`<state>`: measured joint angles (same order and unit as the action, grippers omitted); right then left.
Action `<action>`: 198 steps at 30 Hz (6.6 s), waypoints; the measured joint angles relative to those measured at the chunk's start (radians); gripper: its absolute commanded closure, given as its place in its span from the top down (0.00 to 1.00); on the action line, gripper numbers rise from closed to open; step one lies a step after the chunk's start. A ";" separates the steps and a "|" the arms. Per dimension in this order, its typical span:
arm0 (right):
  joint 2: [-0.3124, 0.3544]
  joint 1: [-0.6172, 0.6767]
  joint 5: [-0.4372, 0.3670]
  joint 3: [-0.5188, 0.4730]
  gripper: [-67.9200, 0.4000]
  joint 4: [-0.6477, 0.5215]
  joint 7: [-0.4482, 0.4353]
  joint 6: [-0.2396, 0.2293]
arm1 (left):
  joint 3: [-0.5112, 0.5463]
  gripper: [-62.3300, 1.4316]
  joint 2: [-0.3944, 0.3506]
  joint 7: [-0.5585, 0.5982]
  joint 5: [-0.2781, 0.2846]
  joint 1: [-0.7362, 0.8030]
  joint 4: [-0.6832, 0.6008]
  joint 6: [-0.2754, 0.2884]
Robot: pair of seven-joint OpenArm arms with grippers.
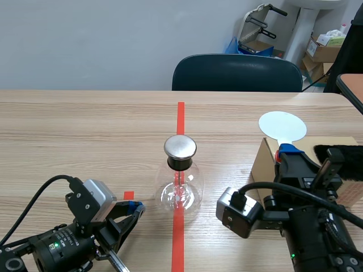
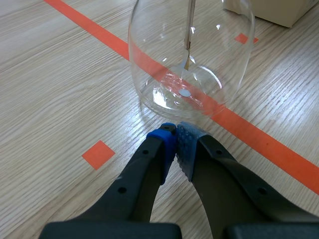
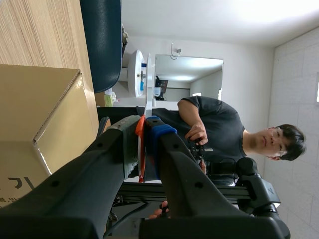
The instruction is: Do the electroscope experiment
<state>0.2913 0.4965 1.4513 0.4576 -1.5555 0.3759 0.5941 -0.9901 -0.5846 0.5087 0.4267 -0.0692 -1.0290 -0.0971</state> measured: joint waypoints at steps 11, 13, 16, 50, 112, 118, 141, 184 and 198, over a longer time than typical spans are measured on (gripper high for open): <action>0.000 0.000 0.000 0.000 0.02 0.000 0.000 0.000 | 0.000 0.07 0.000 0.000 0.000 0.000 0.000 0.000; 0.000 0.000 0.000 0.000 0.02 0.000 0.000 0.000 | 0.000 0.07 0.000 0.000 0.000 0.000 0.000 0.000; 0.000 0.000 0.000 0.000 0.02 0.000 0.000 0.000 | 0.000 0.07 0.000 0.000 0.000 0.000 0.000 0.000; 0.000 0.000 -0.050 -0.006 0.02 0.000 -0.050 0.000 | 0.000 0.07 0.000 0.012 0.000 0.000 0.000 0.000; -0.302 -0.005 -0.112 -0.626 0.02 0.260 -0.845 0.100 | 0.000 0.61 -0.706 0.111 0.061 0.183 -0.731 0.065; -0.302 -0.005 -0.113 -0.626 0.02 0.260 -0.845 0.054 | 0.000 0.61 -0.712 0.110 0.060 0.183 -0.745 0.065; -0.302 -0.005 -0.113 -0.626 0.92 0.260 -0.824 0.054 | 0.000 0.61 -0.712 0.127 0.053 0.183 -0.745 0.065; -0.302 -0.005 -0.128 -0.626 1.00 0.260 -0.827 0.053 | 0.000 0.61 -0.712 0.163 0.053 0.183 -0.745 0.064; -0.302 -0.005 -0.128 -0.626 1.00 0.260 -0.827 0.053 | 0.000 0.61 -0.712 0.163 0.053 0.183 -0.745 0.064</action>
<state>-0.0109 0.4911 1.3231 -0.1680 -1.2957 -0.4511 0.6472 -0.9897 -1.2964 0.6712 0.4801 0.1139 -1.7744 -0.0326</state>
